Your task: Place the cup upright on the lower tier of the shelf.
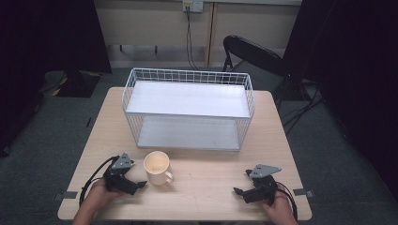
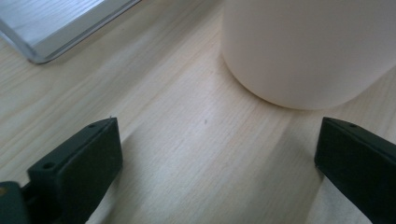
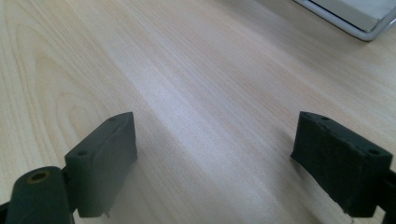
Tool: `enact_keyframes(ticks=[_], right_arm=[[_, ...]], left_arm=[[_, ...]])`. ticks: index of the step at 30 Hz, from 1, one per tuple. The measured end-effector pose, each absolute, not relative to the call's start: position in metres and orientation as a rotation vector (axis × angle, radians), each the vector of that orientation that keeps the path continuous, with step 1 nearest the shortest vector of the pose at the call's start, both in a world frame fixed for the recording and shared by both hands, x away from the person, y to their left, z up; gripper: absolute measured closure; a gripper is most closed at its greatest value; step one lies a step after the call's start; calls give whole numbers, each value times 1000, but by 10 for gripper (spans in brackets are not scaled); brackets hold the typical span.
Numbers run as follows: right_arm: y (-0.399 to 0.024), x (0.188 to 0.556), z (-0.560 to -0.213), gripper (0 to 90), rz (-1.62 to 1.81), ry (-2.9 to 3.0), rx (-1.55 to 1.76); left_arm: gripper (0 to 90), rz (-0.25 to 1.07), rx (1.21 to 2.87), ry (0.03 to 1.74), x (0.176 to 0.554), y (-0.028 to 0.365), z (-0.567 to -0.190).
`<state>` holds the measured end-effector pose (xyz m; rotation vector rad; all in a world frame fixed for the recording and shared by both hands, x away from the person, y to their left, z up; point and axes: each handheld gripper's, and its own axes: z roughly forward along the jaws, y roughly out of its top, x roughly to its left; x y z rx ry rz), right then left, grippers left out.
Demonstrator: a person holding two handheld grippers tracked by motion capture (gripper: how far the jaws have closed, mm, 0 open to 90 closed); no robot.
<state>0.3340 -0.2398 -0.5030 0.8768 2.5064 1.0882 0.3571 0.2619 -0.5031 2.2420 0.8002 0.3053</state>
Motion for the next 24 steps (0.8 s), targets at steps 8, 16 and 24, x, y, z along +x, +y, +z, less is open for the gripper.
enact_keyframes(ticks=[8, 16, 24], right_arm=[[-240, 334, -503, 127, 1086, 2501, 886], [-239, 334, -503, 126, 1087, 2498, 893], [-239, 334, -503, 126, 1087, 2498, 892]], left_arm=[[185, 284, 2274, 773, 356, 263, -496], [216, 265, 2236, 763, 351, 261, -481], [220, 257, 2200, 751, 349, 262, -467]])
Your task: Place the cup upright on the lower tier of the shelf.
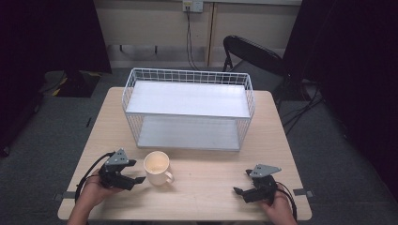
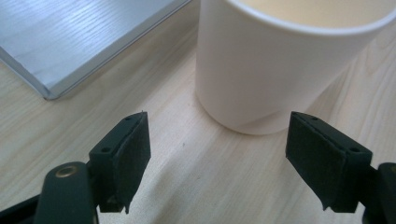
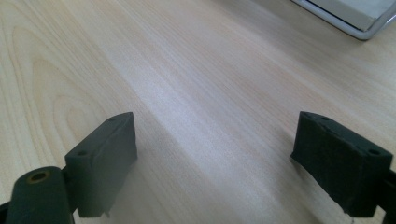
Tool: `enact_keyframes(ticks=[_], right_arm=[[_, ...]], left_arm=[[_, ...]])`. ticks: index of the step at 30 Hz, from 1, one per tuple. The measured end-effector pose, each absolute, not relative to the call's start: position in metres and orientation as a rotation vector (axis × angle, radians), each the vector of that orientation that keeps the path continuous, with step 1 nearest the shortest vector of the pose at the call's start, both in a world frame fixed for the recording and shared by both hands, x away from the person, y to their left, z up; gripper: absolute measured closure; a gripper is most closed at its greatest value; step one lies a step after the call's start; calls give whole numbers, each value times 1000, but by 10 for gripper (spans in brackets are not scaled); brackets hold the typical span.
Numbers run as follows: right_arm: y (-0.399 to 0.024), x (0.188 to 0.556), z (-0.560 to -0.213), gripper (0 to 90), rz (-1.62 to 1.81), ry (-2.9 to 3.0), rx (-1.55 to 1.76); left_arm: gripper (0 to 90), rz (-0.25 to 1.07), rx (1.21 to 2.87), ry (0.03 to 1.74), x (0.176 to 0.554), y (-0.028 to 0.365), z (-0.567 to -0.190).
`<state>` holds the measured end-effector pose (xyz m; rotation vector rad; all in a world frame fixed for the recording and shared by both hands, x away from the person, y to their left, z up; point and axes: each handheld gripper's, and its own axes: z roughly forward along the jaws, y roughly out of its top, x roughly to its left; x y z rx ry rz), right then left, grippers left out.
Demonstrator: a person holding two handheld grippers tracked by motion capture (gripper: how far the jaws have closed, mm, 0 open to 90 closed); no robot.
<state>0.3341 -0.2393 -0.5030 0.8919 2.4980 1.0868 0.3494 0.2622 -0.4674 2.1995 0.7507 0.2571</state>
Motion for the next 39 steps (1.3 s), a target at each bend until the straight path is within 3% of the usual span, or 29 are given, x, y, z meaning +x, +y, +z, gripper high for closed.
enact_keyframes(ticks=[39], right_arm=[[-239, 334, -503, 126, 1086, 2497, 892]], left_arm=[[282, 268, 2075, 771, 356, 266, -421]])
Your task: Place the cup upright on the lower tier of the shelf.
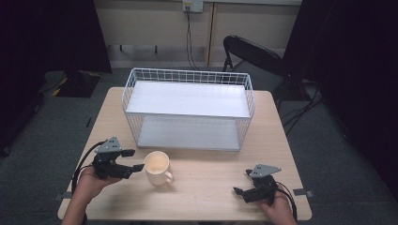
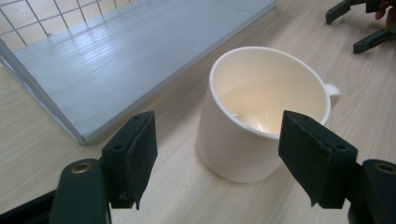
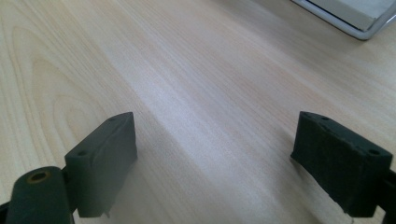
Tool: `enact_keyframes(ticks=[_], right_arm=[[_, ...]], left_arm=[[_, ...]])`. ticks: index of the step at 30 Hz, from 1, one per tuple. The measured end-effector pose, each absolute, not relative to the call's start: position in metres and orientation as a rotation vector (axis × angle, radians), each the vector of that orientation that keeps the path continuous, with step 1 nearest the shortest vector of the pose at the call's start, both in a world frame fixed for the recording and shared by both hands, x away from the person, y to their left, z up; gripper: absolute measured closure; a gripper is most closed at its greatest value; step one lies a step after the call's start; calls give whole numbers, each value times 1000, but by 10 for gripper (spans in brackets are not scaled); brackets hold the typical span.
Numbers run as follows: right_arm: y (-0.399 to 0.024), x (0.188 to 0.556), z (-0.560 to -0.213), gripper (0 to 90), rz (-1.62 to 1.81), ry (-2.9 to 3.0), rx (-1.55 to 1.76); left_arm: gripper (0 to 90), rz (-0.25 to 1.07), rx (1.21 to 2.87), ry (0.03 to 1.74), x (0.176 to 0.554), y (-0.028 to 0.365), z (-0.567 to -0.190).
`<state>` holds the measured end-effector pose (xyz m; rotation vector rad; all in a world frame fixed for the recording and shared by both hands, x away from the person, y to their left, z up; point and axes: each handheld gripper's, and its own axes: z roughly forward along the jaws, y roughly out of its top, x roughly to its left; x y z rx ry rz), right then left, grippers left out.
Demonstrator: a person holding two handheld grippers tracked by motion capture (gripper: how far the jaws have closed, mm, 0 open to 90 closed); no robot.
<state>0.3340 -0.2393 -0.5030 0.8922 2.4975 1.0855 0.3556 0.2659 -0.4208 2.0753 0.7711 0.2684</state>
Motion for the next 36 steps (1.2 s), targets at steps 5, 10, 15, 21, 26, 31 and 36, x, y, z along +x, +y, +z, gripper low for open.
enact_keyframes(ticks=[5, 10, 15, 21, 26, 31, 36], right_arm=[[-239, 334, -503, 126, 1085, 2498, 893], [-239, 334, -503, 126, 1085, 2497, 894], [-239, 334, -503, 126, 1085, 2496, 895], [-239, 334, -503, 126, 1085, 2496, 895], [-239, 334, -503, 126, 1085, 2496, 895], [-239, 334, -503, 126, 1085, 2496, 895], [-239, 334, -503, 126, 1085, 2496, 895]], left_arm=[[290, 272, 2070, 789, 358, 265, -418], [291, 275, 2054, 809, 359, 264, -415], [292, 280, 2027, 821, 361, 261, -409], [310, 270, 2044, 828, 364, 253, -412], [333, 252, 2045, 838, 367, 248, -417], [379, 240, 2050, 846, 368, 244, -421], [416, 238, 2052, 856, 369, 242, -425]])
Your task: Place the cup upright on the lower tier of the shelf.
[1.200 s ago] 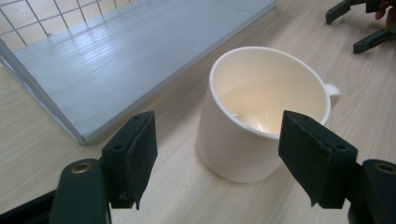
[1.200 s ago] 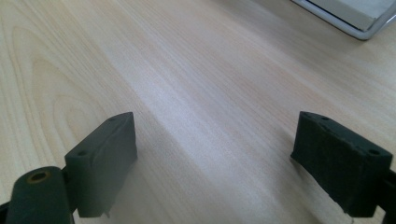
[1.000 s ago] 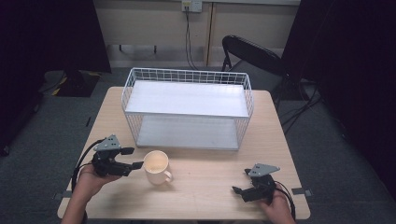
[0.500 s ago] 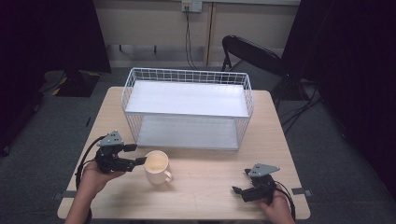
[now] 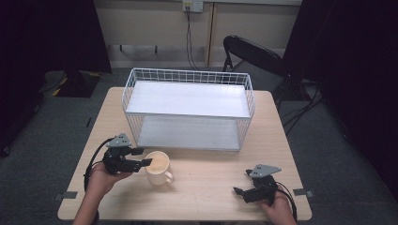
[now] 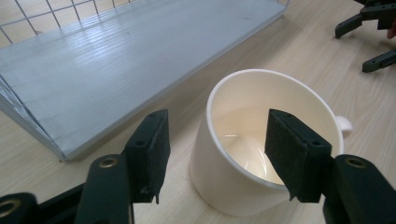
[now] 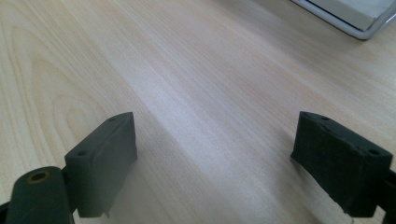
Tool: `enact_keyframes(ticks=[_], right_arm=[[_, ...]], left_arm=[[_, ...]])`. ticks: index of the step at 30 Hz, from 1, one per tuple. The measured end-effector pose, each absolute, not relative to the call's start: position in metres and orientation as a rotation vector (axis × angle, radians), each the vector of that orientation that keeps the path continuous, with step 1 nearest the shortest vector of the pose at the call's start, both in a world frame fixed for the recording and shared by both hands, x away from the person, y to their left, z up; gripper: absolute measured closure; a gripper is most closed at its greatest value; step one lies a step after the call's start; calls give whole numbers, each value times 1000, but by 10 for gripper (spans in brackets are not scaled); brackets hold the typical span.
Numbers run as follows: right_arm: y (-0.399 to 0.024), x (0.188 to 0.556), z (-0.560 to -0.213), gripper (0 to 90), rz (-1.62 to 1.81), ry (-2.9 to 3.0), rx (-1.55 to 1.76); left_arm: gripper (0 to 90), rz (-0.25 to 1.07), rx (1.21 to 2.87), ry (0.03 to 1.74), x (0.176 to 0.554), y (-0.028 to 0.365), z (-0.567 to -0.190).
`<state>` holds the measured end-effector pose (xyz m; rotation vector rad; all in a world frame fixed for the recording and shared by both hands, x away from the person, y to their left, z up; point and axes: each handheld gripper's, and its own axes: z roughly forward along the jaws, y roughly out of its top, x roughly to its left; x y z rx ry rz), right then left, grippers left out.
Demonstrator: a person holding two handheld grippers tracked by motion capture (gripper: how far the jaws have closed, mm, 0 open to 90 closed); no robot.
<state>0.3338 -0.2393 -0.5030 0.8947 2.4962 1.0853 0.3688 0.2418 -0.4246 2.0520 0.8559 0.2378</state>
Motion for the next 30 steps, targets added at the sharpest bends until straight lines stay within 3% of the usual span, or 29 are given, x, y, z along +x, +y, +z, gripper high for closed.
enact_keyframes(ticks=[12, 30], right_arm=[[-239, 334, -503, 126, 1085, 2496, 895], [-239, 334, -503, 126, 1085, 2496, 895]], left_arm=[[442, 265, 2051, 878, 368, 236, -432], [588, 356, 2040, 853, 364, 228, -441]])
